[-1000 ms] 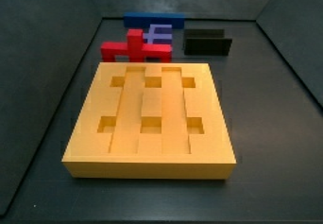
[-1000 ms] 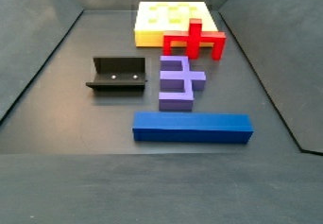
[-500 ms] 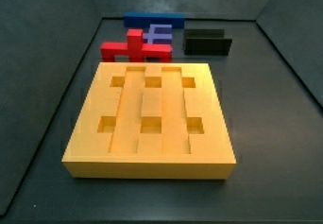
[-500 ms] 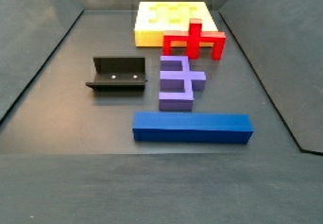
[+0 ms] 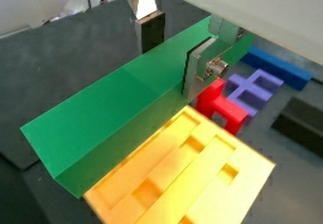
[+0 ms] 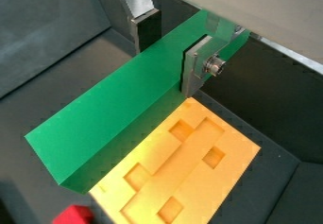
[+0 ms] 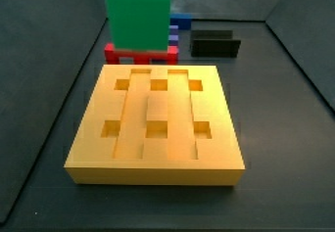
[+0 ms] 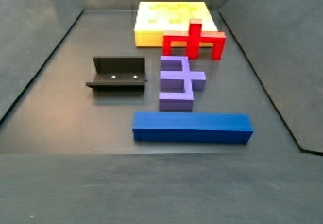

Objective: Pick up the green object. Move up. Move to above the board. Insert the green object.
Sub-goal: Insert the green object.

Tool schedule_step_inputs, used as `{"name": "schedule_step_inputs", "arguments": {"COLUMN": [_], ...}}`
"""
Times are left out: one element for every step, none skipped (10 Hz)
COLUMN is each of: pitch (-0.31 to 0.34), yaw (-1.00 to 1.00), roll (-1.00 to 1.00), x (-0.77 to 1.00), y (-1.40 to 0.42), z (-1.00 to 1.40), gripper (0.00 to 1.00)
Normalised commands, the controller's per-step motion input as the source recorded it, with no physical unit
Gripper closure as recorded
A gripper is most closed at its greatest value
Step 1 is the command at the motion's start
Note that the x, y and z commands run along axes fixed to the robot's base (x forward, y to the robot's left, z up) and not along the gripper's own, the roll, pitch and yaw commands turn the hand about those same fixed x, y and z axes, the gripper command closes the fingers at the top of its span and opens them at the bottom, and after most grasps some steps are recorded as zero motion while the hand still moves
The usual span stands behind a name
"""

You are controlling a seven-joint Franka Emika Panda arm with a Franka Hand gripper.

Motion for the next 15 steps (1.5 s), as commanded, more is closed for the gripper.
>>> {"name": "schedule_step_inputs", "arguments": {"pitch": [-0.083, -0.103, -0.104, -0.143, -0.289, -0.254, -0.234, -0.224, -0.290, -0.329, -0.304, -0.126, -0.066, 0.000, 0.000], "yaw": [0.00, 0.00, 0.05, 0.19, 0.08, 0.08, 0.00, 0.00, -0.07, -0.10, 0.00, 0.00, 0.00, -0.02, 0.00], "roll": [0.00, -0.01, -0.15, -0.29, -0.11, -0.03, 0.08, 0.11, 0.06, 0.06, 0.15, 0.09, 0.11, 0.17, 0.12], "x": [-0.09, 0.00, 0.00, 0.07, 0.00, -0.03, -0.15, -0.19, -0.39, -0.43, -0.26, 0.00, 0.10, 0.09, 0.00], "y": [0.04, 0.26, 0.33, 0.25, 0.21, 0.16, 0.00, 0.00, 0.00, 0.00, -0.06, 0.00, -0.11, -0.15, -0.06], "z": [-1.00, -1.00, -0.85, -0.55, -0.64, -0.75, -0.80, -0.81, -0.69, -0.61, -0.55, -0.62, -0.66, -0.46, -0.32], "gripper": [1.00, 1.00, 1.00, 1.00, 1.00, 1.00, 1.00, 1.00, 1.00, 1.00, 1.00, 1.00, 1.00, 1.00, 1.00]}}
